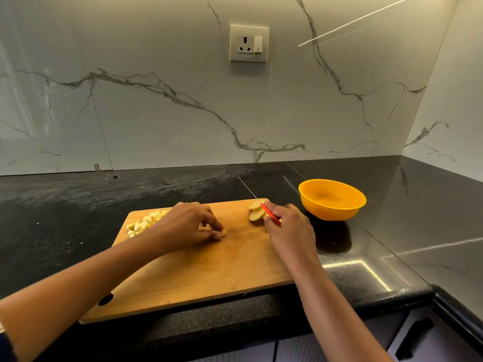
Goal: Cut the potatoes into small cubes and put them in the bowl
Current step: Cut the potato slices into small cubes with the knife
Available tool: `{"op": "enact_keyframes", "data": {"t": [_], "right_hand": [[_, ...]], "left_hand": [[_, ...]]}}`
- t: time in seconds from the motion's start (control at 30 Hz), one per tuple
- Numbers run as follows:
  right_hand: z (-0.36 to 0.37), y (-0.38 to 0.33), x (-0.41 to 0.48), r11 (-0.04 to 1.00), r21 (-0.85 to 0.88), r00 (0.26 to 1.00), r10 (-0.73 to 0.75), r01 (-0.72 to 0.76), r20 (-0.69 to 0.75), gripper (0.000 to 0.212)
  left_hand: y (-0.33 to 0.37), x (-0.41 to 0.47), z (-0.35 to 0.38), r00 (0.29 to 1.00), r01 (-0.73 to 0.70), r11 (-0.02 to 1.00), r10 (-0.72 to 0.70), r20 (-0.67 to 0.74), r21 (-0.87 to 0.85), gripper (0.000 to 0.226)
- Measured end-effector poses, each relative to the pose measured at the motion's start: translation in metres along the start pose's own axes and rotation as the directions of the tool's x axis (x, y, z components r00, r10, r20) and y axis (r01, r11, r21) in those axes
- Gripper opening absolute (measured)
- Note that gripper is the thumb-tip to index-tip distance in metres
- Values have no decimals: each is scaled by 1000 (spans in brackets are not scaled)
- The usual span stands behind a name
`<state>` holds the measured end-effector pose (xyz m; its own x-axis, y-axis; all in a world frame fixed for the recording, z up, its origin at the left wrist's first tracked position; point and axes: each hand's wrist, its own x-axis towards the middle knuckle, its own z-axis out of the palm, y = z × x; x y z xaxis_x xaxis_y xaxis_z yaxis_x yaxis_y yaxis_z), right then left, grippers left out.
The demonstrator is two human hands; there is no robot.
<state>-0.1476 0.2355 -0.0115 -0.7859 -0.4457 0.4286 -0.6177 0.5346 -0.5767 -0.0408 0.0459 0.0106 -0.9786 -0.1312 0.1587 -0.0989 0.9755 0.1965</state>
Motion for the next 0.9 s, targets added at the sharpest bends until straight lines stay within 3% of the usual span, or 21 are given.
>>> {"op": "enact_keyframes", "data": {"t": [0.17, 0.33, 0.4, 0.6, 0.9], "right_hand": [[-1, -2, 0, 1000, 5, 1000, 1, -1, 22, 42], [-5, -9, -6, 1000, 27, 997, -11, 9, 72, 42], [-10, -11, -14, 999, 11, 993, -35, 34, 108, 43], [-16, -16, -52, 972, -93, 967, -197, 214, 160, 45], [-16, -26, -60, 958, -81, 945, -255, 276, 205, 46]], "left_hand": [[-16, 8, -7, 974, -211, 976, 205, 94, 49, 30], [-29, -1, -1, 927, -331, 939, 341, -153, 90, 42], [-32, -11, 2, 910, -357, 930, 368, -190, 92, 36], [-39, -30, 9, 922, -388, 911, 383, 62, 142, 53], [-43, -26, 6, 917, -390, 915, 376, 130, 100, 58]]}}
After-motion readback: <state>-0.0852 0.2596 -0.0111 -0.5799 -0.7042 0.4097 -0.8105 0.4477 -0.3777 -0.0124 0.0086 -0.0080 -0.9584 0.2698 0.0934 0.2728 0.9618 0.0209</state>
